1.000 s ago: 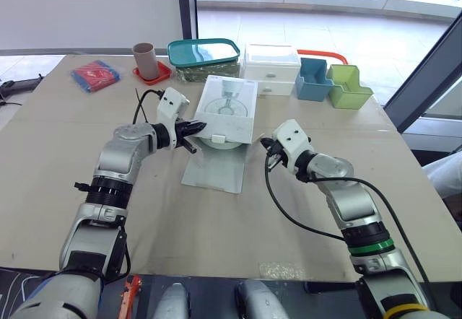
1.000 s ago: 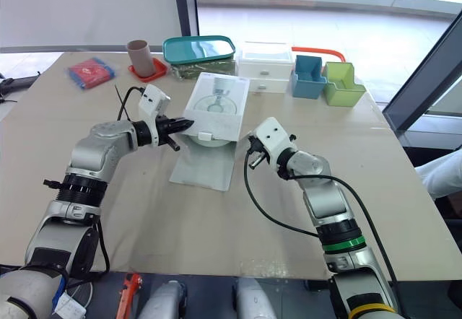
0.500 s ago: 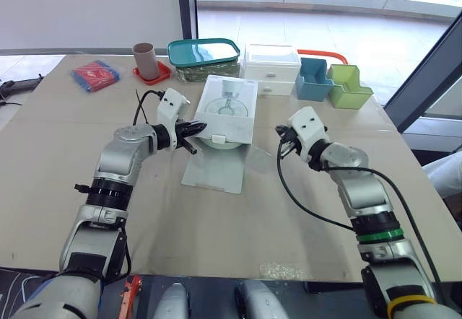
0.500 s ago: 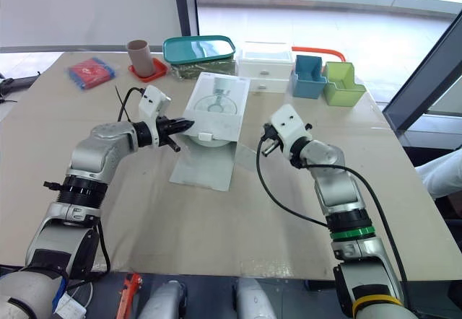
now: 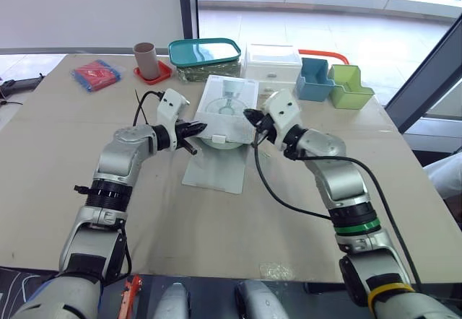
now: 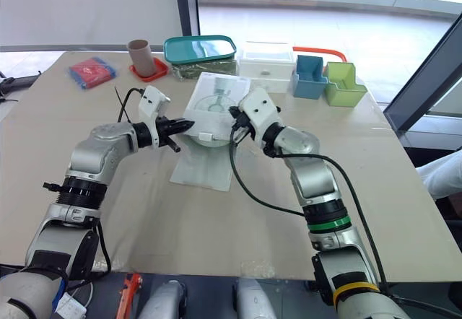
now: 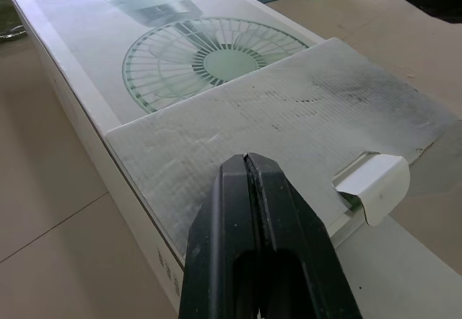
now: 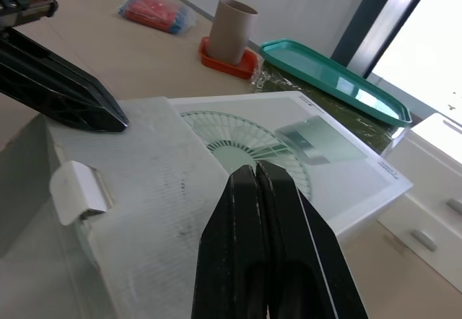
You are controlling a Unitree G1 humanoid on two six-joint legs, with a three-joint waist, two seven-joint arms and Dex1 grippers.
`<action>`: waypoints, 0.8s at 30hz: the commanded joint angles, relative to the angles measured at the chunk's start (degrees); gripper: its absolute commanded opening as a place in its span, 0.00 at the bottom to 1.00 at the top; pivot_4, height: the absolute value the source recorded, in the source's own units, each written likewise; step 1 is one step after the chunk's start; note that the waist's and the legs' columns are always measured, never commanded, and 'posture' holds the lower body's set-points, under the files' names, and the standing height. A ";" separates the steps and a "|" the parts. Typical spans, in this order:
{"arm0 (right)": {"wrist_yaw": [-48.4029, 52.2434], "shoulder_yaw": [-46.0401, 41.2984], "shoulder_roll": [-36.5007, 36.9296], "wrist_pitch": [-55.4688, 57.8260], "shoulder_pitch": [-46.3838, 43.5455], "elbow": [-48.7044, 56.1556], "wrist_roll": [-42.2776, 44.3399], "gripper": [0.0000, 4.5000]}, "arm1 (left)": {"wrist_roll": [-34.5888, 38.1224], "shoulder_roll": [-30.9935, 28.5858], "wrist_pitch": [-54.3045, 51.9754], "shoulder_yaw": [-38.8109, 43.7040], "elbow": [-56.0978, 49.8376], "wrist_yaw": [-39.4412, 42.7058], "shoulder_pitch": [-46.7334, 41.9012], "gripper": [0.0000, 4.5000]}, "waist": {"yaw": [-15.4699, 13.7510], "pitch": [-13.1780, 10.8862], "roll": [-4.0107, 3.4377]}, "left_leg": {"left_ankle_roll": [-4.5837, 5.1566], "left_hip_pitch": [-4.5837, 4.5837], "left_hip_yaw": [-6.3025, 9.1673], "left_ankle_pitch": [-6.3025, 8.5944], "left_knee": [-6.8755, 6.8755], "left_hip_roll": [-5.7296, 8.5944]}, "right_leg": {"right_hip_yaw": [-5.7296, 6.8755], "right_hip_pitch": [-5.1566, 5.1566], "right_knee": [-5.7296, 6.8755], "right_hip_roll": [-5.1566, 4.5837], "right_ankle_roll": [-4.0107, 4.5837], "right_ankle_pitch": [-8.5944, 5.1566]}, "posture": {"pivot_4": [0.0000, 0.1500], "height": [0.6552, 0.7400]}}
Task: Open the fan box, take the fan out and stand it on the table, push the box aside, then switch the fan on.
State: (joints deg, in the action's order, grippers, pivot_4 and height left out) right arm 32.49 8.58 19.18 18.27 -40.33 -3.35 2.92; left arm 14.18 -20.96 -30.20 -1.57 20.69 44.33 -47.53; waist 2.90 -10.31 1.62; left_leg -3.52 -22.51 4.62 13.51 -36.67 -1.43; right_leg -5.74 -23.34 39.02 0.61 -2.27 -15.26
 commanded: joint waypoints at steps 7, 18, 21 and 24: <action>0.94 3.31 -0.54 1.99 1.34 -3.13 -2.05 0.00 | 3.91 -0.76 -0.77 2.07 -4.51 2.08 1.62 0.00 | -0.06 0.00 0.00 | 0.00 -0.02 0.00 0.00 -0.01 0.01 | 0.00 -0.02 0.00 -0.01 0.01 0.00 | 1.00 1.00; 1.23 3.61 -0.76 0.84 0.03 -4.70 -2.35 0.00 | 10.73 -2.09 -2.64 2.59 -13.40 8.58 4.36 0.00 | -0.04 0.00 -0.01 | -0.01 -0.01 0.03 -0.01 -0.02 -0.01 | 0.04 0.00 0.00 0.00 0.03 0.02 | 1.00 1.00; 0.73 3.54 -1.11 0.47 -0.23 -4.95 -2.46 0.00 | 5.59 -3.86 -0.92 -2.16 -12.37 9.00 5.63 0.00 | -0.02 0.00 -0.01 | -0.01 0.00 0.02 -0.01 -0.02 -0.01 | 0.03 0.00 0.00 0.00 0.03 0.02 | 1.00 1.00; 0.49 3.48 -1.17 0.26 -0.17 -4.99 -2.59 0.00 | 1.79 -5.12 0.41 -4.83 -10.43 7.63 5.30 0.00 | 0.01 0.00 -0.01 | -0.01 0.02 0.02 -0.01 -0.02 -0.01 | 0.02 0.00 0.01 0.00 0.04 0.02 | 1.00 1.00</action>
State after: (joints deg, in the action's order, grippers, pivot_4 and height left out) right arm 33.52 12.63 18.03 18.81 -39.99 -8.07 0.91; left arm 20.13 -24.32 -32.22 -3.63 9.58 52.92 -41.60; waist 2.91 -10.31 1.61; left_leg -3.53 -22.50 4.64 13.50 -36.69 -1.43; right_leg -5.71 -23.34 39.02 0.61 -2.23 -15.23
